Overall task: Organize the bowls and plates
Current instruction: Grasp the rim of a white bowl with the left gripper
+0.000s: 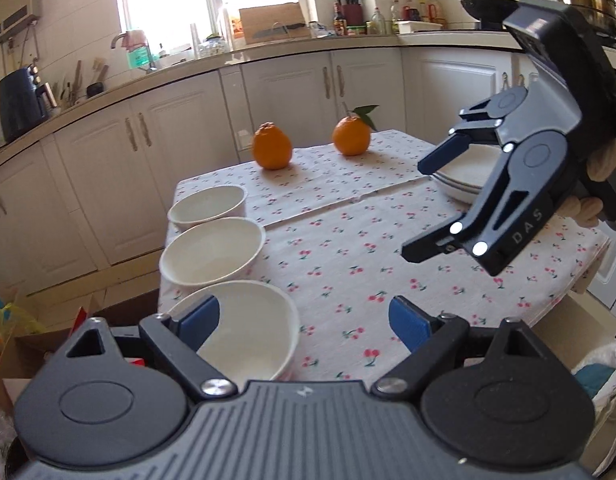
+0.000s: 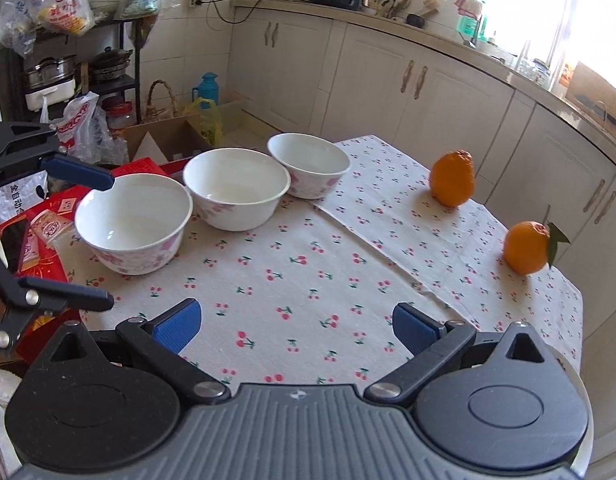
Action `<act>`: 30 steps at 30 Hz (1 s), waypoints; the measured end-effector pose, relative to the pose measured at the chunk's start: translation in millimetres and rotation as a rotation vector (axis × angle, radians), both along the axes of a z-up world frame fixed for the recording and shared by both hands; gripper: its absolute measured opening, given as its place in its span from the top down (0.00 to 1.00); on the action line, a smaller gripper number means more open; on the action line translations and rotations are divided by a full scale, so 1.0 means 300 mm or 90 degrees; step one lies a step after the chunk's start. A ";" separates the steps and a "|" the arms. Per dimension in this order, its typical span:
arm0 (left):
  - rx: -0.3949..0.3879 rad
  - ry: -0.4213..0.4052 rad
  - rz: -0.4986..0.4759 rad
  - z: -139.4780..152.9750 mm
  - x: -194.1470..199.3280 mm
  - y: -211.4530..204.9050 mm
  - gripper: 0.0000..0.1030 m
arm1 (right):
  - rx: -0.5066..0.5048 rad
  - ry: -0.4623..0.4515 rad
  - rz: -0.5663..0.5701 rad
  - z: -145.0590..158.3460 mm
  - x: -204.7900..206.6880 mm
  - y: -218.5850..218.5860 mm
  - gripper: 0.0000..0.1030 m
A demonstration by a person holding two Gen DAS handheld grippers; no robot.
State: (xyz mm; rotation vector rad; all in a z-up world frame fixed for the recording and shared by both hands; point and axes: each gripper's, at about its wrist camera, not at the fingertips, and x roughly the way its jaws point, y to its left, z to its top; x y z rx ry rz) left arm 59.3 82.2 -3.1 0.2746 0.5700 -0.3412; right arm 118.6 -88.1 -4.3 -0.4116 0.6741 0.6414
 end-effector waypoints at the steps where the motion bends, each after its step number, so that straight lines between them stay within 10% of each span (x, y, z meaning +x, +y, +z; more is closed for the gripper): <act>1: -0.001 0.004 0.013 0.000 0.004 0.032 0.11 | 0.003 0.004 0.014 -0.006 -0.006 0.024 0.00; 14: -0.024 0.077 0.076 -0.022 0.167 0.229 0.14 | -0.010 0.021 0.174 -0.103 -0.045 0.272 0.00; 30: -0.096 0.201 0.057 -0.084 0.301 0.287 0.46 | 0.031 0.058 0.221 -0.139 0.013 0.338 0.16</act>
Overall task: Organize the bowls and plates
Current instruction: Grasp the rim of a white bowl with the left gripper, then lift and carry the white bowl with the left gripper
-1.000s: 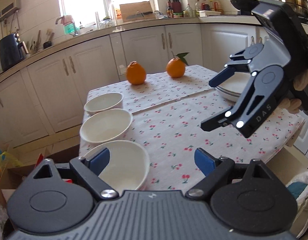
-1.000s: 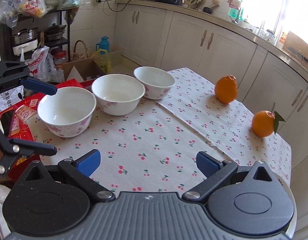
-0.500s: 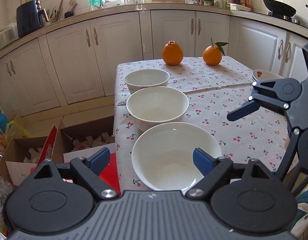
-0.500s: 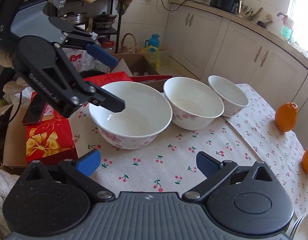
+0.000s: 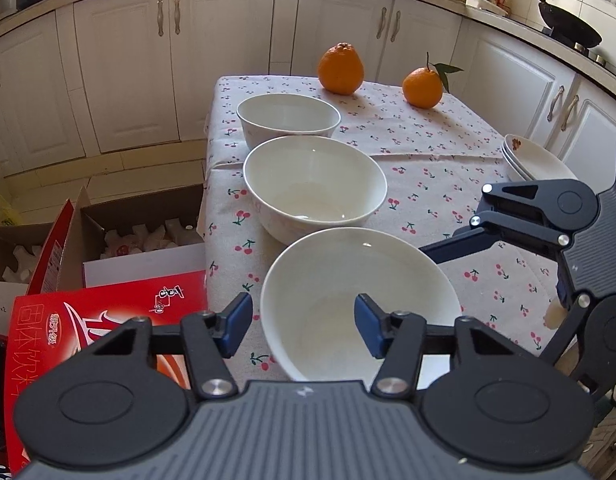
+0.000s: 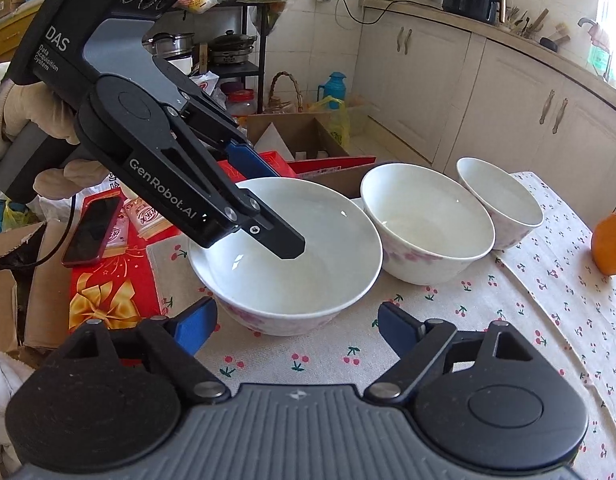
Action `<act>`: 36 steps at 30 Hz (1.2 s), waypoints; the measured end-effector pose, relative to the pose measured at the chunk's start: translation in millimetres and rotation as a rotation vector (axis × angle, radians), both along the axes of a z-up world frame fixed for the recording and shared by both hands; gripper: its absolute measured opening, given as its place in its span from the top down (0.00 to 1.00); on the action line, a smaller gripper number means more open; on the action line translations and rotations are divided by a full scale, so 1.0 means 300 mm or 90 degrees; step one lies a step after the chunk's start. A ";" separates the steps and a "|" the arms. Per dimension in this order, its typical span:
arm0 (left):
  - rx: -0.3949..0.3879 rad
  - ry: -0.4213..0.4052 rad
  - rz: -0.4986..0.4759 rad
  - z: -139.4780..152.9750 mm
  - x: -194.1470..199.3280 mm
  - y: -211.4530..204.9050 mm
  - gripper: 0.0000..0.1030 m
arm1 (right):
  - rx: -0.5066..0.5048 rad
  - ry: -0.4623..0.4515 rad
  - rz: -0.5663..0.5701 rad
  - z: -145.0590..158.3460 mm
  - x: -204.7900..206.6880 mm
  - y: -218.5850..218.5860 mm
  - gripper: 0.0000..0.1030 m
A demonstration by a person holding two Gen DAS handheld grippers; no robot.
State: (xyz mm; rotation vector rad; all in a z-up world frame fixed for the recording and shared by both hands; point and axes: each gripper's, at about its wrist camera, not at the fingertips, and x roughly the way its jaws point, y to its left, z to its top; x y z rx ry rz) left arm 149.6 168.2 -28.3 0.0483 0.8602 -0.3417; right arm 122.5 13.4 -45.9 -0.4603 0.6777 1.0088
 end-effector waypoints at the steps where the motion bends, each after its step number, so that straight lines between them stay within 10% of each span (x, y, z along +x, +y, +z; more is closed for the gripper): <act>1: -0.003 0.002 0.001 -0.001 0.001 0.002 0.47 | 0.001 0.002 0.005 0.000 0.003 0.000 0.17; 36: -0.026 0.024 -0.048 0.042 0.010 -0.109 0.57 | 0.009 0.009 0.000 0.055 -0.029 -0.100 0.22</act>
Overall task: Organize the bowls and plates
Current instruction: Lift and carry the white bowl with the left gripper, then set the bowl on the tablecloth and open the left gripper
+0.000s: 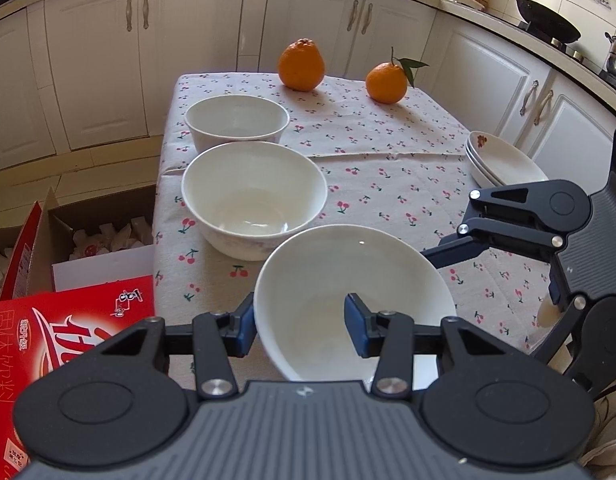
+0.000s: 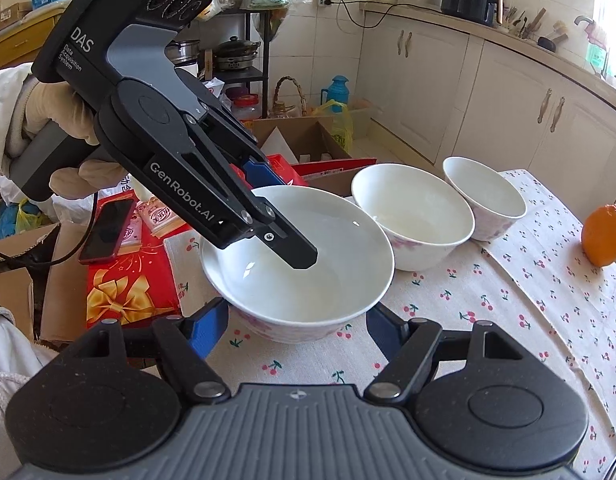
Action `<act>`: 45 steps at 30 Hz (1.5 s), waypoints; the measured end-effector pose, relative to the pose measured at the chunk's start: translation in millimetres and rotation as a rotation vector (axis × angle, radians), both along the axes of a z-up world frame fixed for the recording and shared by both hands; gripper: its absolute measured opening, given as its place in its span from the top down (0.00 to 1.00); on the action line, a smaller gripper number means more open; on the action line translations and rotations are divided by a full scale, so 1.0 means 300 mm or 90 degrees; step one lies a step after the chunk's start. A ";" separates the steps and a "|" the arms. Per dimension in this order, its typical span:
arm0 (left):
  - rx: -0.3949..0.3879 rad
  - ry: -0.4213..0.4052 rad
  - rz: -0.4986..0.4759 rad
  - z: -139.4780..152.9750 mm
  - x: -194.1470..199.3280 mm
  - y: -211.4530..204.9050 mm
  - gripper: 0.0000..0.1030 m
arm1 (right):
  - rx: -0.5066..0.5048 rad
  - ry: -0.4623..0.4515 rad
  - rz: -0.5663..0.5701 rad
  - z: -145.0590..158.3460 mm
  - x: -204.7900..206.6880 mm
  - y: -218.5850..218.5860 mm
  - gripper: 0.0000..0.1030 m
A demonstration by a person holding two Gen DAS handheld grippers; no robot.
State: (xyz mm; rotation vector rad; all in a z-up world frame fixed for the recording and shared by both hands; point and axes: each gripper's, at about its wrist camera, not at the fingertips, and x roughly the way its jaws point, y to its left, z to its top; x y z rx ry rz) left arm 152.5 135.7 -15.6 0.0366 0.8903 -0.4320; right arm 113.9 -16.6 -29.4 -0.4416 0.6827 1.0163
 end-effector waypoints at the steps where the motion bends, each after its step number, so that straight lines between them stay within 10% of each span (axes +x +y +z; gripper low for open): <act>1: -0.001 0.000 -0.006 0.002 0.003 -0.016 0.57 | -0.002 -0.001 -0.006 0.002 -0.003 -0.015 0.22; 24: -0.020 -0.016 -0.162 -0.018 0.163 -0.411 0.57 | -0.025 -0.017 -0.173 0.007 0.009 -0.380 0.22; 45: -0.017 -0.003 -0.176 -0.076 0.221 -0.485 0.56 | -0.016 0.020 -0.213 -0.054 0.058 -0.448 0.22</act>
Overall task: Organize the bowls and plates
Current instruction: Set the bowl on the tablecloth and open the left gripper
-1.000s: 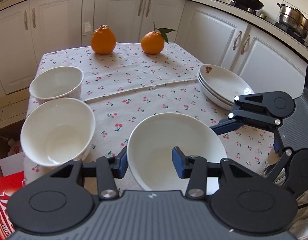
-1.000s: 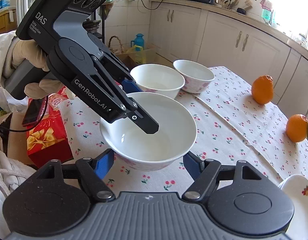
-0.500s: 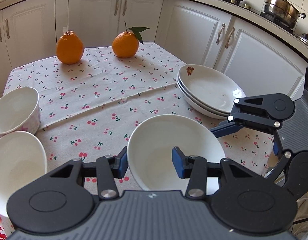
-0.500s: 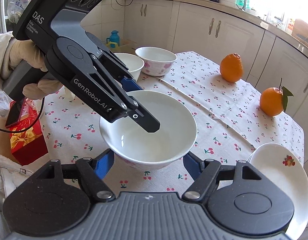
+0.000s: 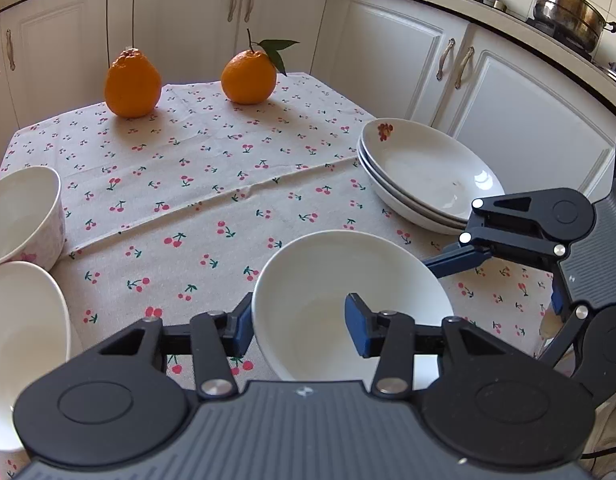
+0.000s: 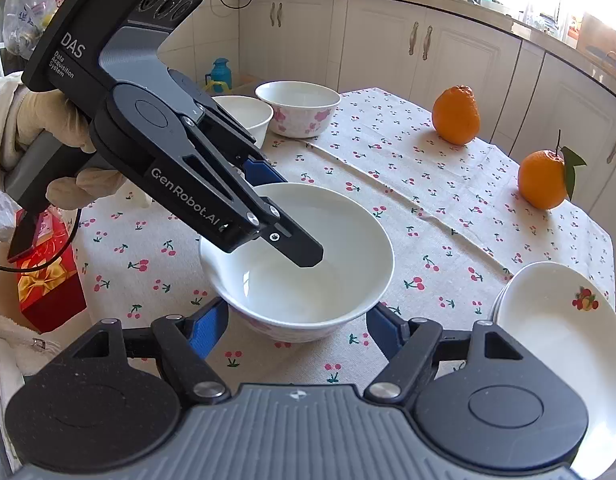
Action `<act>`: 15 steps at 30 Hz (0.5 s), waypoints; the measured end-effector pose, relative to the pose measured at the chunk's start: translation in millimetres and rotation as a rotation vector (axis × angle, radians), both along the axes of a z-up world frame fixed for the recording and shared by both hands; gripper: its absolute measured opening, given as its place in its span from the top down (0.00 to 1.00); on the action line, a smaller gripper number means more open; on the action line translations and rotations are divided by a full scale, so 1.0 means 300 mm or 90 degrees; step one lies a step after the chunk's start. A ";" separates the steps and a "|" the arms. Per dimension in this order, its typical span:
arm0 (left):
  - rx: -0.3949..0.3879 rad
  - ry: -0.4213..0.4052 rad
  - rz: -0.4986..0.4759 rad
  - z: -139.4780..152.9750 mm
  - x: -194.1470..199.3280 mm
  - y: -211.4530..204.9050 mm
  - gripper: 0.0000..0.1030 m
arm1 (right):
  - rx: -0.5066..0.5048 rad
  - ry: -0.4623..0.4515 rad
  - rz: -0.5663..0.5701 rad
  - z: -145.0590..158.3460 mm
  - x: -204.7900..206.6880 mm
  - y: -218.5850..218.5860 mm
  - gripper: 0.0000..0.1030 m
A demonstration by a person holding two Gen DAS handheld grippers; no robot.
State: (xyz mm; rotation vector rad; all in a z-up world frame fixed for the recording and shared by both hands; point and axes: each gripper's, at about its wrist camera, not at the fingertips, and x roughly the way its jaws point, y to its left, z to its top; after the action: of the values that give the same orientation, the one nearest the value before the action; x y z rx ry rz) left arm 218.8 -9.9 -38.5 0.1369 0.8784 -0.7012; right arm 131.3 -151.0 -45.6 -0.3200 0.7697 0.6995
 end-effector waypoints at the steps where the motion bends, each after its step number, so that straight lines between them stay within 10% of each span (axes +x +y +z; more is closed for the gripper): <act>1: 0.000 -0.001 0.002 -0.001 0.000 0.000 0.54 | 0.001 0.000 0.000 0.000 0.000 0.000 0.22; 6: -0.015 -0.041 0.007 0.018 -0.026 0.008 0.10 | 0.018 -0.002 -0.004 0.009 -0.004 -0.004 0.03; 15: -0.036 -0.152 0.017 0.080 -0.126 0.064 0.05 | 0.017 -0.030 -0.032 0.055 -0.032 -0.005 0.00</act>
State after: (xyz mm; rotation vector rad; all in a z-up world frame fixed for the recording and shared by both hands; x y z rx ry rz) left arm 180.9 9.3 -14.4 0.1543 0.6304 -0.6694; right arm 121.7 -152.6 -29.2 -0.2912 0.7204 0.6518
